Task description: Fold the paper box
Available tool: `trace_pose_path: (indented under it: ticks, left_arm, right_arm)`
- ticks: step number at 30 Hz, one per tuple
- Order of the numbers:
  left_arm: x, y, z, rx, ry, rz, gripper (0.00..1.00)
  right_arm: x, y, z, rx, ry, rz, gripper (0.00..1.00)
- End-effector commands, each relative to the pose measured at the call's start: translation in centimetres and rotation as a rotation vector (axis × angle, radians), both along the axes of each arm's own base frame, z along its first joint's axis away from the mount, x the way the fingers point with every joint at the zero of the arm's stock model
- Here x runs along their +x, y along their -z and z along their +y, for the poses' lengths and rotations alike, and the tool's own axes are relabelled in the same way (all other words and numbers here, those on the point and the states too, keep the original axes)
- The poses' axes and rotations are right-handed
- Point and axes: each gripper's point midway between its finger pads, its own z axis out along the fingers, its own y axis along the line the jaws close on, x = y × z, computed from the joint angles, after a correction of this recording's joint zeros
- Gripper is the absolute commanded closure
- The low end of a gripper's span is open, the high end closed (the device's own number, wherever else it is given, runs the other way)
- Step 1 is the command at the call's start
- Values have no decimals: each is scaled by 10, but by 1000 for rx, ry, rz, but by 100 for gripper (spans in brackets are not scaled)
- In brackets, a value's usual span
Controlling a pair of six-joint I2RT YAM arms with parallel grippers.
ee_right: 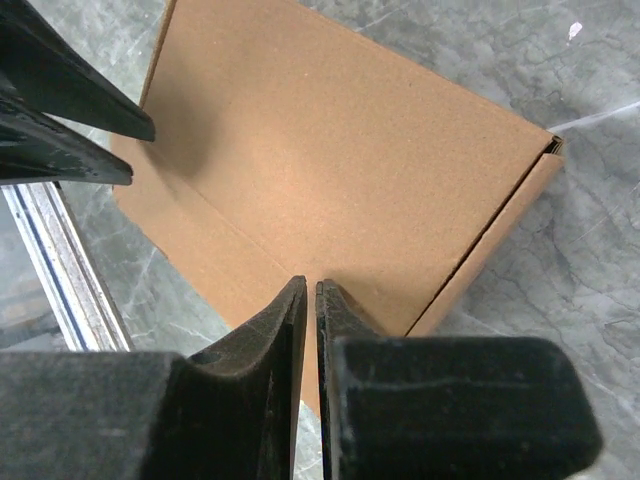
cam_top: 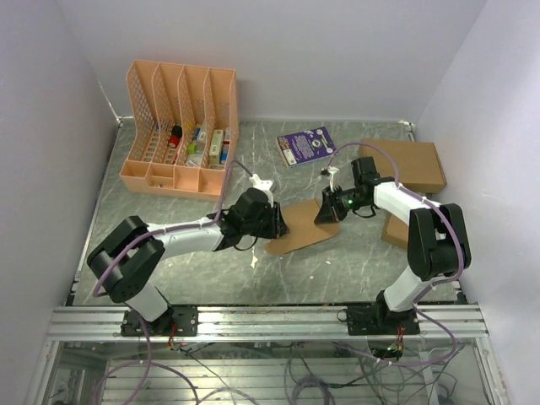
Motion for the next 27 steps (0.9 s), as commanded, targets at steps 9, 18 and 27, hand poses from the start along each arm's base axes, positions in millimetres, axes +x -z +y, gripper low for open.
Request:
trace_pose_path:
  ticks: [9, 18, 27]
  left_arm:
    - [0, -57, 29, -198, -143, -150, 60]
    - [-11, -68, 81, -284, -310, -228, 45]
    - [-22, -52, 92, -334, -342, -181, 20]
  right_arm:
    - [11, -50, -9, 140, 15, -157, 84]
    - [12, -33, -13, 143, 22, -80, 85]
    - [11, -16, -14, 123, 16, -23, 92]
